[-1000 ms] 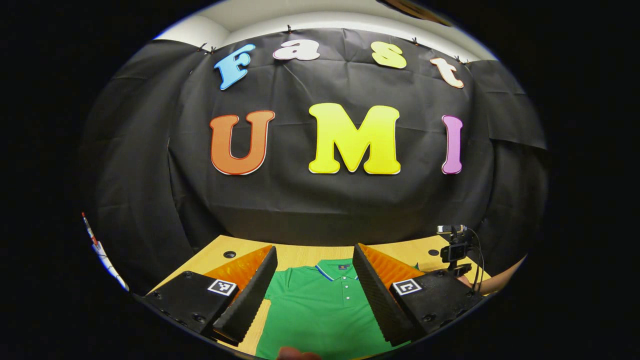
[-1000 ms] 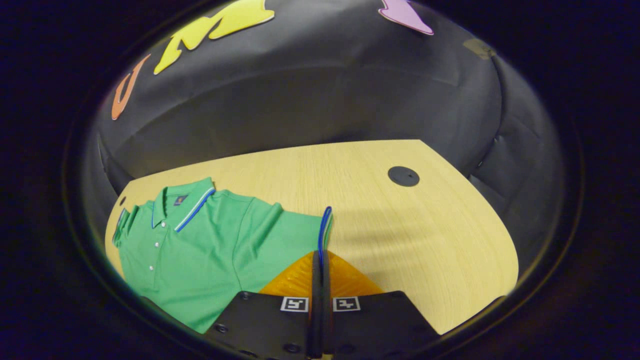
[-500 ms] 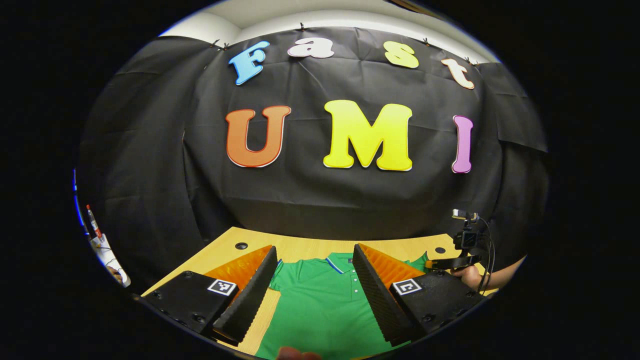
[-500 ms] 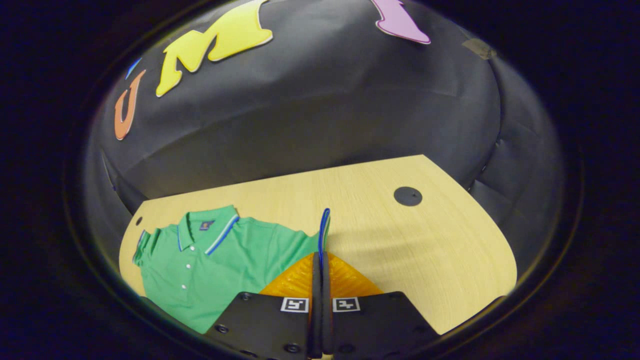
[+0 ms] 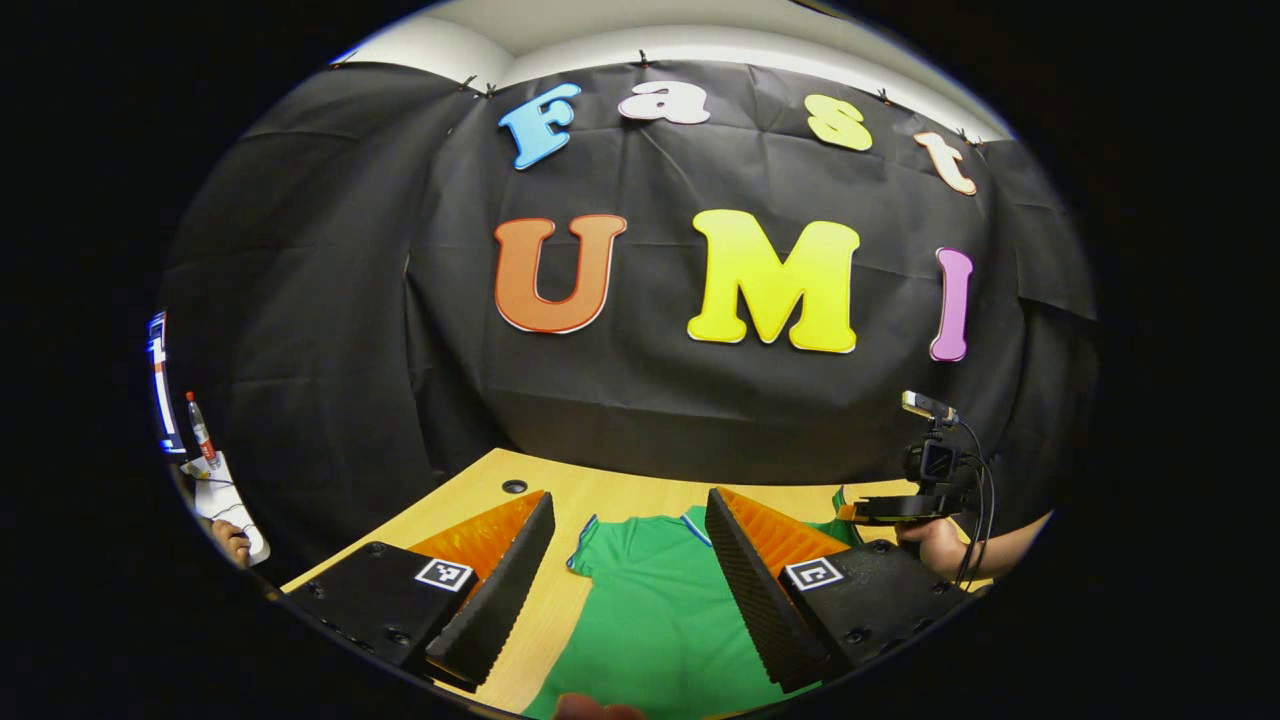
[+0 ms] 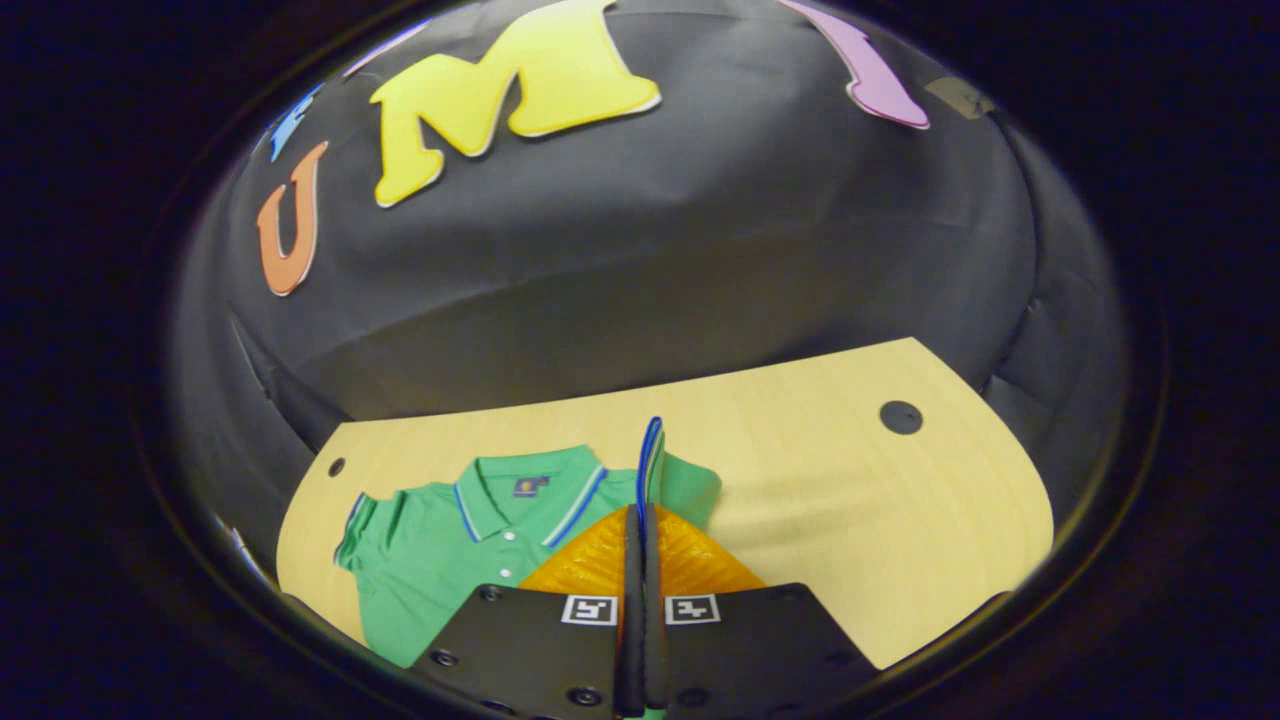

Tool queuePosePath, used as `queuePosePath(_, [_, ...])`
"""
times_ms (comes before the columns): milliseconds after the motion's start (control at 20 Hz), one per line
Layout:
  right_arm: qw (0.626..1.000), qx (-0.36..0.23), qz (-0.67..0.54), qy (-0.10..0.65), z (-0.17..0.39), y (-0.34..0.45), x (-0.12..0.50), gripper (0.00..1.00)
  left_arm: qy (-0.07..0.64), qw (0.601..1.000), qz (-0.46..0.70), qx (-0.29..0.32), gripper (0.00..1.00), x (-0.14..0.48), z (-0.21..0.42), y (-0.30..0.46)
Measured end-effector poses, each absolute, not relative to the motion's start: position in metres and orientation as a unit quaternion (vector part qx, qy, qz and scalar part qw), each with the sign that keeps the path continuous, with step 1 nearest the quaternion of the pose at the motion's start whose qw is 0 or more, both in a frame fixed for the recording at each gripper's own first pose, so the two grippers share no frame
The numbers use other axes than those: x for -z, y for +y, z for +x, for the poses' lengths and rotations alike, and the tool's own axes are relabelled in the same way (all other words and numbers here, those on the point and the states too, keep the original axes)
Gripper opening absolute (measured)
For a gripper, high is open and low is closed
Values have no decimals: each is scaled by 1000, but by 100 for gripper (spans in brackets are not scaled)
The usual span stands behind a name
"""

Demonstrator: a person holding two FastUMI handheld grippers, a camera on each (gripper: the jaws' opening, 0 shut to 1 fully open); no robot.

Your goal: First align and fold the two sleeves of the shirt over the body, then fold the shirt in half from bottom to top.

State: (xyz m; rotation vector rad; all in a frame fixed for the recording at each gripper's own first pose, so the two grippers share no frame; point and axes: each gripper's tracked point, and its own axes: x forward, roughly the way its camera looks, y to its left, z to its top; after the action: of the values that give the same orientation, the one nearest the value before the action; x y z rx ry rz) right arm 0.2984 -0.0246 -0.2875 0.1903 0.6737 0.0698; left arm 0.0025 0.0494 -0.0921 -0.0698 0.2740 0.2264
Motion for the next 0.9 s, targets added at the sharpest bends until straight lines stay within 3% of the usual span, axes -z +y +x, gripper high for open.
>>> queuePosePath(350, [928, -66, 76, 360, 308, 56, 328, 3, 153, 974, -34, -164, 98, 97, -29, 102])
queuePosePath(500, [925, -78, 94, 359, 308, 80, 335, 8, 168, 968, -46, -178, 98, 105, -38, 114])
queuePosePath(550, [927, -79, 95, 353, 308, 83, 331, 20, 172, 967, -50, -179, 98, 109, -39, 116])
queuePosePath(600, [929, -80, 96, 347, 307, 84, 325, 19, 175, 967, -51, -178, 98, 111, -39, 117])
queuePosePath(650, [931, -82, 93, 343, 306, 84, 320, 30, 175, 968, -49, -175, 98, 111, -38, 118])
queuePosePath(850, [937, -83, 96, 326, 297, 77, 295, 89, 168, 974, -37, -149, 98, 111, -25, 118])
queuePosePath(900, [940, -81, 93, 319, 295, 73, 287, 96, 169, 975, -34, -141, 98, 114, -20, 118])
